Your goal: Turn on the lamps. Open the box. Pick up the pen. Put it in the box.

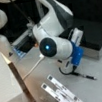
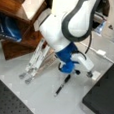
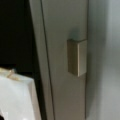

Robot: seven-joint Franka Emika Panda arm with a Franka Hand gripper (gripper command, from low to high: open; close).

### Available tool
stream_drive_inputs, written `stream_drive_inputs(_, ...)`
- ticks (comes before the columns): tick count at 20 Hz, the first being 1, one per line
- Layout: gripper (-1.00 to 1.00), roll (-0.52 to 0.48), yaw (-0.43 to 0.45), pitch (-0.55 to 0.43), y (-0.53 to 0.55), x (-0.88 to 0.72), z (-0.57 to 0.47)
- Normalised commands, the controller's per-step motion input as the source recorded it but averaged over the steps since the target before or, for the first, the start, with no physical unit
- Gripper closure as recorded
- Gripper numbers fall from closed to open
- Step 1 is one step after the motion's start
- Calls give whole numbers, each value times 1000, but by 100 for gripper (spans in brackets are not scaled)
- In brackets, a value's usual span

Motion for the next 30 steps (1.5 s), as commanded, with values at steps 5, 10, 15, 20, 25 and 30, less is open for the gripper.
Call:
stream_drive_inputs(5, -100, 121, -144, -99, 159, -125, -68)
stream_drive_inputs(10, -100, 109, -165, -104, 106, -171, -80)
stream_drive_inputs(15, -100, 108, -165, -113, 86, -271, -83)
stream_drive_inputs(20, -100, 116, -177, -113, 216, -429, -36)
stream_drive_inputs(25, -100, 106, -201, -125, 282, -528, 40)
stream_drive_inputs(30, -100, 81, -227, -140, 232, -458, 43)
